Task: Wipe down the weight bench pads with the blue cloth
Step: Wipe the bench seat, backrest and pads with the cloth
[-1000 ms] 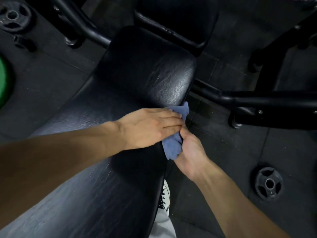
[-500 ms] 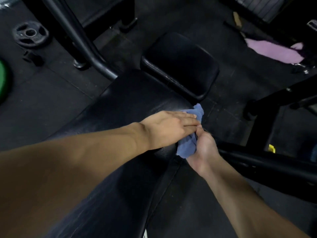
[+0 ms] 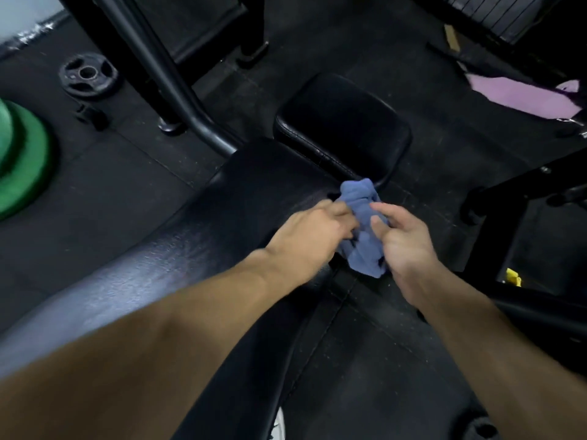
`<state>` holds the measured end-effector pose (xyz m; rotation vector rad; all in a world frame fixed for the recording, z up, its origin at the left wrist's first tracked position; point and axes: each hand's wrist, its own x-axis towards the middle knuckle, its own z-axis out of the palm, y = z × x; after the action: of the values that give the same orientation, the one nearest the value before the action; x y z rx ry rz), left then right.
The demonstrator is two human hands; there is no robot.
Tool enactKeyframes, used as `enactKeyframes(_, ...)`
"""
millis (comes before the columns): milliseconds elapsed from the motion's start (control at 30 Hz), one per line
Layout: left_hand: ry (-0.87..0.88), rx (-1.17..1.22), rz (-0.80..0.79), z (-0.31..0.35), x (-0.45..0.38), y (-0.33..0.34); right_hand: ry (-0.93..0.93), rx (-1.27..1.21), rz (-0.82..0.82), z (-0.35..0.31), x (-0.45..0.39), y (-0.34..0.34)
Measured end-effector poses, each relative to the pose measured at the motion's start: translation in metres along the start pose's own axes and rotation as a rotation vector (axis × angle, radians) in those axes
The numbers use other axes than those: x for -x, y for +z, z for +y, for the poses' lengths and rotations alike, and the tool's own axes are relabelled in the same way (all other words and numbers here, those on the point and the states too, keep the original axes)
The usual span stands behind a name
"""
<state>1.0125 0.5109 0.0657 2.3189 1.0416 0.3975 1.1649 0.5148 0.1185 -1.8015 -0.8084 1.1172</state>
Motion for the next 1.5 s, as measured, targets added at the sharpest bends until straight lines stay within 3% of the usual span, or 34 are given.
enactKeyframes(67,-0.094,0.071,0.051,0.006,0.035,-0.001,0.093,0.080,-0.052,0.029,0.042,-0.022)
enactKeyframes(200,-0.269,0.154,0.171,0.024,0.114,-0.014,-0.070,0.312,-0.072,0.059,0.078,0.003)
enactKeyframes(300,-0.362,0.091,0.142,0.020,0.179,-0.020,-0.180,0.536,-0.200,0.076,0.134,0.030)
enactKeyframes(400,-0.434,0.049,0.112,0.015,0.242,-0.031,-0.210,0.587,-0.308,0.086,0.186,0.051)
enactKeyframes(500,-0.479,0.061,0.115,0.013,0.304,-0.044,-0.256,0.657,-0.306,0.092,0.242,0.073)
enactKeyframes(600,-0.546,0.083,0.088,0.012,0.366,-0.050,-0.446,0.701,-0.285,0.091,0.293,0.101)
enactKeyframes(667,-0.583,0.113,0.091,0.012,0.398,-0.048,-0.542,0.790,-0.354,0.098,0.314,0.121)
enactKeyframes(767,-0.583,0.156,0.100,0.011,0.429,-0.046,-0.496,0.972,-0.487,0.116,0.321,0.143)
enactKeyframes(867,-0.541,0.131,0.137,0.014,0.450,-0.044,-0.507,1.118,-0.476,0.122,0.318,0.153)
enactKeyframes(967,-0.671,0.212,0.315,0.024,0.481,-0.045,-0.585,1.163,-0.420,0.113,0.314,0.163)
enactKeyframes(1167,-0.861,0.161,0.494,0.043,0.600,-0.054,-0.466,1.166,-0.395,0.099,0.314,0.176)
enactKeyframes(1367,-0.920,-0.091,0.321,0.014,0.732,-0.060,-0.309,1.118,-0.404,0.125,0.402,0.196)
enactKeyframes(1500,-0.900,-0.136,0.234,0.003,0.762,-0.052,-0.302,1.022,-0.370,0.152,0.471,0.225)
